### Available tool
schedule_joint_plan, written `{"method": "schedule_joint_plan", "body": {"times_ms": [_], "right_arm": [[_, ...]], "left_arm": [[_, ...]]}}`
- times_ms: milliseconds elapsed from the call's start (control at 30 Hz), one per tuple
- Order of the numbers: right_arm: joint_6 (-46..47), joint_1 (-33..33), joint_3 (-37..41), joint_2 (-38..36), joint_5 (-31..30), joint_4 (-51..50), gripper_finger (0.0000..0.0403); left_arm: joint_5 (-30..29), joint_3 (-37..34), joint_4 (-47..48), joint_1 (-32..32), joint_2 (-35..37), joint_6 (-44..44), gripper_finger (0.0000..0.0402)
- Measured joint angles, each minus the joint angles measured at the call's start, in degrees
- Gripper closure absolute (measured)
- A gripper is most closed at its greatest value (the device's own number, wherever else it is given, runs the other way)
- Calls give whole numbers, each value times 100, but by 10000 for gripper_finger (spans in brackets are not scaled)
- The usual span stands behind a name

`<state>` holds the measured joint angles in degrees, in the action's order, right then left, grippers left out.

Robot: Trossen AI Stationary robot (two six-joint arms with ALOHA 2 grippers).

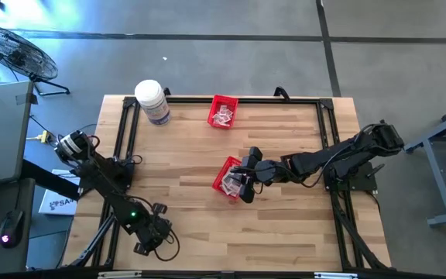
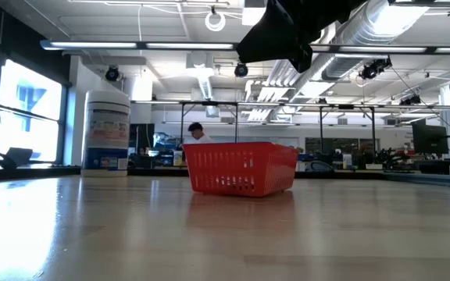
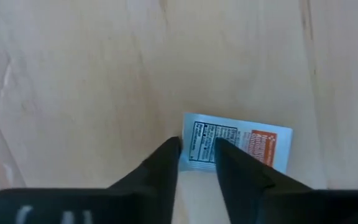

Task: Pick & Place First Aid Supplies
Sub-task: Put the white ointment pack into the top red bin

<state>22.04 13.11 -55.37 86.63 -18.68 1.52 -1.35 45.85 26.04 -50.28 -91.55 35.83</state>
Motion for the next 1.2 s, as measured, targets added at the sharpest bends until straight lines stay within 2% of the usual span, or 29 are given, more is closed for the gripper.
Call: {"method": "schedule_joint_plan", "body": {"times_ms": [267, 567, 767, 867, 1000, 1200], "right_arm": [[0, 1, 0, 0, 0, 0, 324], [0, -1, 0, 0, 0, 0, 324], [0, -1, 0, 0, 0, 0, 324], [0, 1, 0, 0, 0, 1, 324], [0, -1, -2, 0, 0, 1, 324], [0, -1, -2, 0, 0, 2, 324]], "left_arm": [[-48, -8, 49, 2, -8, -67, 395], [-356, 83, 201, 0, 2, -157, 399], [-1006, 462, 857, 134, 150, -454, 400], [-1207, 576, 1328, 412, 276, -667, 401], [-1673, 815, 1892, 1024, 530, -1452, 401], [-2353, 1223, 2111, 2679, 727, -2875, 401]]}}
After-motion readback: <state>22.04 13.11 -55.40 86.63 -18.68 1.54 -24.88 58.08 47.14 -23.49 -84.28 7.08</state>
